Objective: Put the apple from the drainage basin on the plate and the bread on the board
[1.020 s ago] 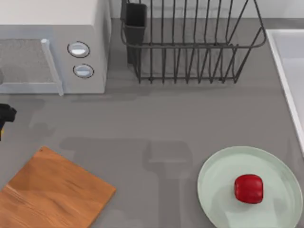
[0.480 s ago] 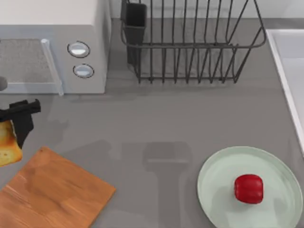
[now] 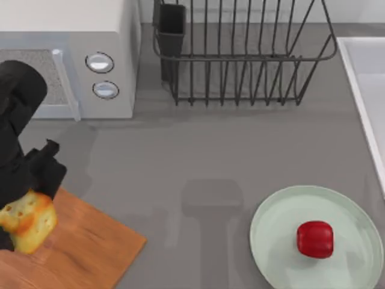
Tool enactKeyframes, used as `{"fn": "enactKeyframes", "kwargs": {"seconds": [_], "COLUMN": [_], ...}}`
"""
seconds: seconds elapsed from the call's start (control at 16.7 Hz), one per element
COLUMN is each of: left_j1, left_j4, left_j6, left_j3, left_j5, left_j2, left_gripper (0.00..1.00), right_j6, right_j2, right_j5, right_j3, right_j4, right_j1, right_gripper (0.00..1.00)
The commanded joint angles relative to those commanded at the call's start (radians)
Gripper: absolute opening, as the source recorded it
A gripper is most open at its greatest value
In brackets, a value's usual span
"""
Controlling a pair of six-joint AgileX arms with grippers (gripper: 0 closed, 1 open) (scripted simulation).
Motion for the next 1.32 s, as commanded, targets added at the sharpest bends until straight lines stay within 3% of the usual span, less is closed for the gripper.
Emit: {"fn": "enactKeyframes", "kwargs": {"seconds": [0.24,0.48,1.32], "left_j1": [-0.073,-0.118,-0.123], "left_j4": [0.035,0.075,0.172], "left_j6": [-0.358,-0.556,-0.591], "left_j3": [-0.069,-0.117,-0.182], "left_j5": [0.001,-0.002,-0.004], "left_j2": [-0.068,-0.132,-0.111], "left_gripper": [0.00,0.00,0.00], "right_j6": [0.000,0.000,0.000], "right_j2": [0.000,0.000,0.000], "right_j5": [0.000,0.000,0.000], "right_j3": [0.000,0.000,0.000], "right_j4": [0.000,0.000,0.000], "right_j1": [0.000,0.000,0.000], "right_gripper": [1.00,1.00,1.00]}}
